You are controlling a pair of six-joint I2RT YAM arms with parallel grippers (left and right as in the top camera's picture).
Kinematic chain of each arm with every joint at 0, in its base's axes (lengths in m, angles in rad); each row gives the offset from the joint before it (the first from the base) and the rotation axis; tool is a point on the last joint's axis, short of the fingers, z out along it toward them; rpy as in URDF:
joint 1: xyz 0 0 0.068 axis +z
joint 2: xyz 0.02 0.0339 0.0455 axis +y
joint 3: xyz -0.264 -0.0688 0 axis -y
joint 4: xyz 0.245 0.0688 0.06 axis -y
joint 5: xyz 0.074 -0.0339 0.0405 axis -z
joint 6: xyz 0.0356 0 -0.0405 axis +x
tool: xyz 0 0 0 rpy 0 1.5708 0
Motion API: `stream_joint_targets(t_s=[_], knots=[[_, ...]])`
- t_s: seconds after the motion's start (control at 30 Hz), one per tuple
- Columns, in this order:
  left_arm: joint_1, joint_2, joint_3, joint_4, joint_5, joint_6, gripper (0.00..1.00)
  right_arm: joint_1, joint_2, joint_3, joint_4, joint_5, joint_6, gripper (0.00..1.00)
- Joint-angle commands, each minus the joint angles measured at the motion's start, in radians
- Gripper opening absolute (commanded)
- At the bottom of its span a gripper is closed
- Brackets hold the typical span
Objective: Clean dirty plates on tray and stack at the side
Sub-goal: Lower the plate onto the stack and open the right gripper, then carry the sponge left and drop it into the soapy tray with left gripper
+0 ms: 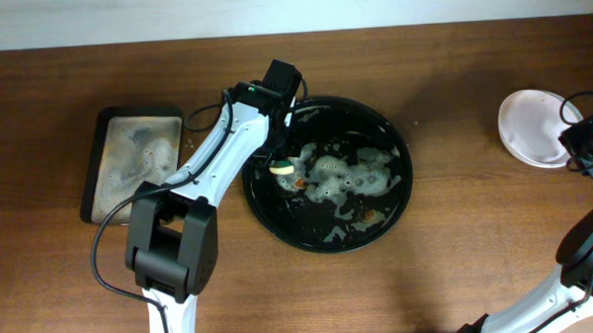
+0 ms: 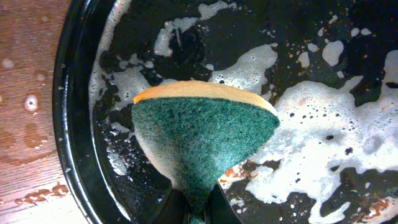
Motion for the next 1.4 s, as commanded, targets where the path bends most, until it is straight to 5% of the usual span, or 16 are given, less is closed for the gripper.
stream_joint_targets(t_s=[0.0, 0.37, 0.6, 0.93, 1.2, 1.33, 1.37], knots=[[0.0, -0.024, 0.006, 0.001, 0.032, -0.009, 0.0, -0.016, -0.045, 0.016, -0.007, 0.007, -0.017, 0.52], [0.0, -0.067, 0.006, -0.018, 0.041, -0.006, 0.0, 0.031, -0.434, 0.016, -0.161, -0.4, -0.168, 0.52], [0.118, -0.25, 0.006, -0.103, -0.003, 0.0, 0.0, 0.348, -0.682, 0.016, -0.354, -0.443, -0.249, 0.54], [0.466, -0.253, -0.059, -0.094, -0.168, 0.227, 0.04, 0.845, -0.56, 0.015, -0.507, -0.248, -0.272, 0.54], [0.592, -0.19, -0.306, 0.154, -0.226, 0.388, 0.08, 0.915, -0.466, 0.015, -0.505, -0.242, -0.268, 0.54], [0.633, -0.181, -0.382, 0.252, -0.256, 0.389, 0.26, 0.915, -0.466, 0.015, -0.489, -0.242, -0.268, 0.54], [0.644, -0.178, -0.392, 0.266, -0.256, 0.389, 0.42, 0.915, -0.466, 0.015, -0.483, -0.242, -0.268, 0.54]])
